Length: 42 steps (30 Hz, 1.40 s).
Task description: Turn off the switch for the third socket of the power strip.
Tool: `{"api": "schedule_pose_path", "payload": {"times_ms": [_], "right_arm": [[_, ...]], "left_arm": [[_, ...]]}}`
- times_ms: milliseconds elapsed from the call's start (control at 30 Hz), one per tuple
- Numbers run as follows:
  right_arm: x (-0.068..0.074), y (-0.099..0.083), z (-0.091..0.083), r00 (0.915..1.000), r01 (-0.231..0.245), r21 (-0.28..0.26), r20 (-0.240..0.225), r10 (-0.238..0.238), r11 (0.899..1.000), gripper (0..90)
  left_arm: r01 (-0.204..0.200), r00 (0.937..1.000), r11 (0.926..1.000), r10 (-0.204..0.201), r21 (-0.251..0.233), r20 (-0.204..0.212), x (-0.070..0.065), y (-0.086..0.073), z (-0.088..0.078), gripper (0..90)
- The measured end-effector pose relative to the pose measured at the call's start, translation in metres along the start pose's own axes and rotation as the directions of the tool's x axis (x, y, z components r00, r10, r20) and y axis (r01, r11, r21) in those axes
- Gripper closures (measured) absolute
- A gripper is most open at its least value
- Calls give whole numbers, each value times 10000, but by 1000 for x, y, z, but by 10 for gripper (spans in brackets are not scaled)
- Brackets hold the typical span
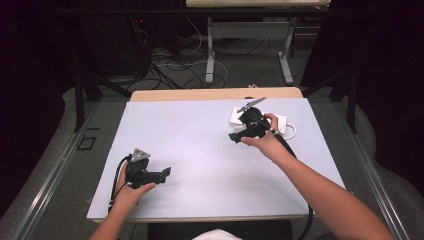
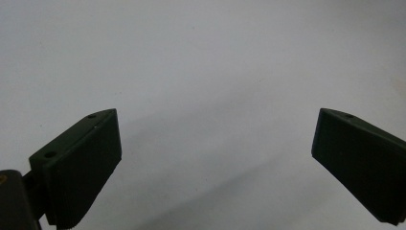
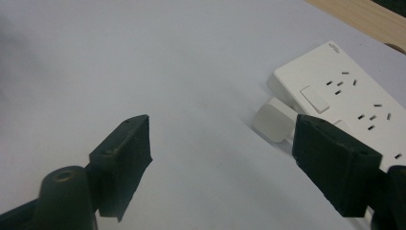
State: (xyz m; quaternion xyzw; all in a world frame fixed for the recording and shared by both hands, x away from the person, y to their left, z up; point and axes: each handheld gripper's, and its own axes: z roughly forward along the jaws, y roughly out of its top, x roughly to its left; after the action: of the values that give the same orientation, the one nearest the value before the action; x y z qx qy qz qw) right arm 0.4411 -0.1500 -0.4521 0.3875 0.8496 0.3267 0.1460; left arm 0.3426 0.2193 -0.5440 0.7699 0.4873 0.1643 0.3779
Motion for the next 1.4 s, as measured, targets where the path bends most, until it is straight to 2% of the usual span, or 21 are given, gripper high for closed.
{"api": "schedule_pose_path", "payload": {"times_ms": [200,300,467,567,700,867,1033,1267,1400], "right_arm": [[-1,-14,-6,9999,95,-174,-96,-97,9998,158],[-1,-21,-8,9999,-58,-279,-111,55,9996,153],[-2,-32,-13,9999,-57,-451,115,62,9990,139],[-2,-38,-17,9995,-283,-588,144,292,9979,119],[-4,-47,-22,9992,-317,-794,213,335,9963,98],[-8,-59,-29,9968,-765,-994,173,786,9921,81],[-13,-72,-33,9942,-992,-1290,291,1038,9867,58],[-22,-91,-35,9880,-1421,-1443,397,1492,9793,29],[-26,-101,-36,9841,-1587,-1538,548,1688,9753,21]], "left_arm": [[-9,10000,10000,9,-1,-1,0,0,0,32],[-39,10000,10000,39,55,14,0,0,0,32],[-38,10000,10000,38,52,-13,0,0,0,32],[-62,10000,10000,62,27,-17,0,0,0,32],[-48,10000,10000,48,33,-11,-1,0,0,32],[-32,10000,10000,32,39,-23,-1,0,0,32],[-46,10000,10000,46,41,-49,-1,0,1,32],[2,10000,10000,-2,12,-72,-1,0,1,32],[-118,9999,9999,118,22,-124,-1,0,2,32]]}}
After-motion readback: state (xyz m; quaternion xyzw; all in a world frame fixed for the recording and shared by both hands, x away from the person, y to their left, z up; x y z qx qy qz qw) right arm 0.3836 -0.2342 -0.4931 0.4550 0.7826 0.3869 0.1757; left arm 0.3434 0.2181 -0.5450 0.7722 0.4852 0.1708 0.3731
